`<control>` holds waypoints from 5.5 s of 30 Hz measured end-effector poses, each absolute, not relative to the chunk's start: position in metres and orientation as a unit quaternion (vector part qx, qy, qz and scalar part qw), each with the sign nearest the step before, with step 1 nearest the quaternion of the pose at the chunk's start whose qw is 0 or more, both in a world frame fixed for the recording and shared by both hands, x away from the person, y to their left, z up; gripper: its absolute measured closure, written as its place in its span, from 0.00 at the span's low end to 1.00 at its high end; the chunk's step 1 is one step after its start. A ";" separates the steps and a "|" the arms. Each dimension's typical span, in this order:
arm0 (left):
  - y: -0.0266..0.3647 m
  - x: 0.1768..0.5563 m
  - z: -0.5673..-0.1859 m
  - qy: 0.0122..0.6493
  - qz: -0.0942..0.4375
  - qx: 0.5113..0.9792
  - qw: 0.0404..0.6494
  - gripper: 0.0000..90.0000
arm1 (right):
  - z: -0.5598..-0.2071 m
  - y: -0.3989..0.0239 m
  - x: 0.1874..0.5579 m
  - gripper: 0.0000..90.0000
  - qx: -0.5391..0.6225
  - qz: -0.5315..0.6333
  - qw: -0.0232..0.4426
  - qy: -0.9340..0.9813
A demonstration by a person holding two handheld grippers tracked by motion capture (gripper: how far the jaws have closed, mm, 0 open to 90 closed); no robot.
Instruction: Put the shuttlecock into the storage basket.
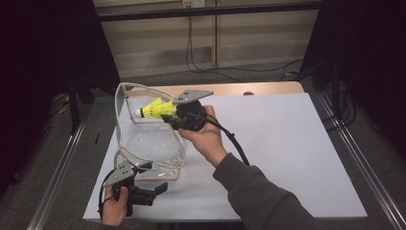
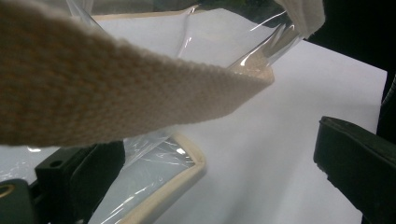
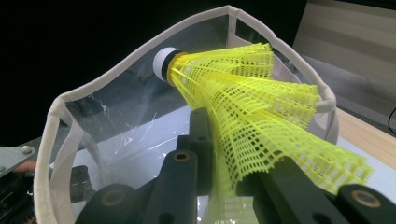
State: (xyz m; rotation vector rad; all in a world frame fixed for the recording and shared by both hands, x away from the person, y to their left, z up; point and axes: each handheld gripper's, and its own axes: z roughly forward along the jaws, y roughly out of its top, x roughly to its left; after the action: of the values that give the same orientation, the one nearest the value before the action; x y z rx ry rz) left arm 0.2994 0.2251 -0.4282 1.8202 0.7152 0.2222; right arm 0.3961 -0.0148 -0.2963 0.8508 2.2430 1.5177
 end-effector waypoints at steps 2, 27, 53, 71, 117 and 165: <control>0.225 0.299 -0.428 0.303 0.094 0.770 0.554 0.02 | -0.296 -0.012 0.396 0.92 0.294 0.528 0.152 0.782; 0.225 0.299 -0.428 0.302 0.094 0.769 0.555 0.02 | -0.300 0.014 0.394 0.92 0.289 0.530 0.141 0.785; 0.225 0.299 -0.428 0.302 0.094 0.769 0.555 0.02 | -0.309 0.034 0.394 0.92 0.293 0.523 0.135 0.789; 0.225 0.299 -0.428 0.302 0.093 0.769 0.555 0.02 | -0.318 0.041 0.398 0.92 0.301 0.510 0.140 0.793; 0.227 0.299 -0.427 0.302 0.096 0.766 0.560 0.02 | -0.318 0.058 0.396 0.91 0.305 0.511 0.132 0.792; 0.228 0.298 -0.427 0.301 0.099 0.766 0.560 0.03 | -0.347 0.064 0.407 0.91 0.303 0.461 0.158 0.819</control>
State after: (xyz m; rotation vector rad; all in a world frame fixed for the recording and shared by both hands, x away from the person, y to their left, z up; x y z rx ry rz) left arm 0.2980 0.2280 -0.4268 1.8046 0.7089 0.2326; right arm 0.4075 0.0642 -0.3465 0.8666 2.3431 1.3178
